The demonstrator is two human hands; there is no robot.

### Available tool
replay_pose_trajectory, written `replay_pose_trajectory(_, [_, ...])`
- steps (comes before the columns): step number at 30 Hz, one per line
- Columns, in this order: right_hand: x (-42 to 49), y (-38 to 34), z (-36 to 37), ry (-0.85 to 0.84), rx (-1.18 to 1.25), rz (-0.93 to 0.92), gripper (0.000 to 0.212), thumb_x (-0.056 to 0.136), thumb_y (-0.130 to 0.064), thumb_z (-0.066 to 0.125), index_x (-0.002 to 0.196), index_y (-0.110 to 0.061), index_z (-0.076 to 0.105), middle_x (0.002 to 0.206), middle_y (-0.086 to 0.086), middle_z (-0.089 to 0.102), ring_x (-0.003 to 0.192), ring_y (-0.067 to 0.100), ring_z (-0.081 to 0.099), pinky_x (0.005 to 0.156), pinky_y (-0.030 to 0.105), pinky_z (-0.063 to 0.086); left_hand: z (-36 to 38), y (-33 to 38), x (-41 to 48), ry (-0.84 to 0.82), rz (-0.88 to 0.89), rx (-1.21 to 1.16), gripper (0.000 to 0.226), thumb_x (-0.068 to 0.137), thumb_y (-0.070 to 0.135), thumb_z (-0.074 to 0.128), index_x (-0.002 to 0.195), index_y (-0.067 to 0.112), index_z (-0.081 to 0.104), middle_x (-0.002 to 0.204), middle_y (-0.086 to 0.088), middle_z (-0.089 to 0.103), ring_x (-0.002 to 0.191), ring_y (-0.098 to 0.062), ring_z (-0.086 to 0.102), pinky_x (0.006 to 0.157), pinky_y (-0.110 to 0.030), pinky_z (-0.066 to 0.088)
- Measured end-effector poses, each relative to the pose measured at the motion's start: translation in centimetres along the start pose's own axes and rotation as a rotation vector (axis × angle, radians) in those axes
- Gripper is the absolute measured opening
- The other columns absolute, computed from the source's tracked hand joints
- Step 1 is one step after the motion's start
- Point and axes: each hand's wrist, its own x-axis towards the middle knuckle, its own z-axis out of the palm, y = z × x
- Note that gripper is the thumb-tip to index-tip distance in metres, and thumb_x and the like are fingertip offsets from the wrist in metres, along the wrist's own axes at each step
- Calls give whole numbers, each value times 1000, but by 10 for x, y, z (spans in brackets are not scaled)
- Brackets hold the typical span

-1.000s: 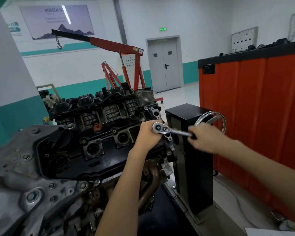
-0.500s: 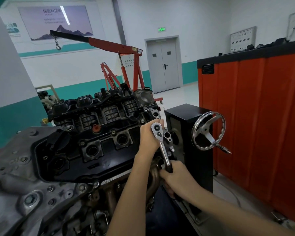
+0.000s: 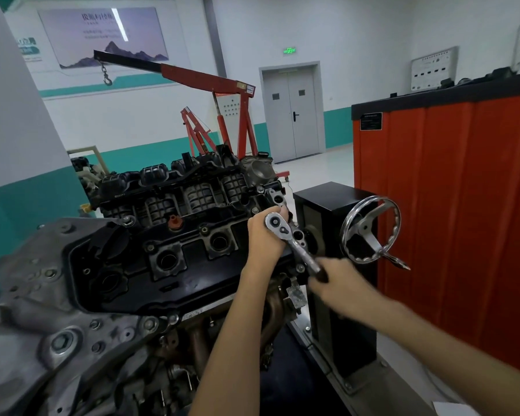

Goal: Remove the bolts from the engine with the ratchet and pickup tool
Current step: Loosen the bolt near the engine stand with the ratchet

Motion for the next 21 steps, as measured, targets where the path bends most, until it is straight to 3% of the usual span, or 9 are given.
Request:
replay_pose_trajectory(3, [-17,-16,49,-15,410,62,25,85,-4,55,66,-21,50,50,-4,51,39,7,47,43,26,40,8,1,-4,20,21,-26,56,95,0,54,52,20,25,43,12,25,46,-4,21,50,-20,18])
replay_pose_trajectory(5, [-16,-23,62,-18,488,61,22,85,-6,54,67,-18,52,46,-4,51,38,8,47,43,26,39,6,1,-4,27,26,-14,51,95,2,55,55,16,27,49,11,24,48,-5,20,50,-22,19])
replay_pose_trajectory(9, [0,-3,20,-37,86,10,25,83,-8,58,64,-22,48,58,-3,53,43,7,49,43,22,40,-11,-2,1,-114,38,50,53,94,4,58,56,16,25,52,3,23,49,-6,22,52,-23,21])
replay_pose_trajectory(12, [25,13,-40,-141,-319,-65,7,88,-17,58,83,-20,55,69,-6,54,51,3,54,45,15,39,-18,0,3,-221,74,178,56,90,0,61,51,20,28,48,8,26,50,-7,22,54,-24,23])
replay_pose_trajectory(15, [51,7,-85,-10,-805,-247,10,90,-26,54,95,-17,54,65,-9,44,56,7,46,53,19,35,-17,1,3,-241,112,230,52,83,-9,56,44,21,40,42,9,34,48,-4,27,52,-19,22])
replay_pose_trajectory(18, [48,-2,-76,74,-771,-254,9,90,-27,53,87,-22,46,65,-6,40,65,17,51,59,27,38,-12,-2,0,-85,37,120,50,91,-1,56,51,19,32,45,10,30,49,-5,26,55,-24,22])
replay_pose_trajectory(21, [15,4,-28,20,-364,-92,7,90,-21,56,88,-22,49,71,-4,51,60,13,56,52,21,41,-6,-4,-2,3,4,57,52,95,3,54,54,19,27,47,10,28,50,-6,23,55,-27,21])
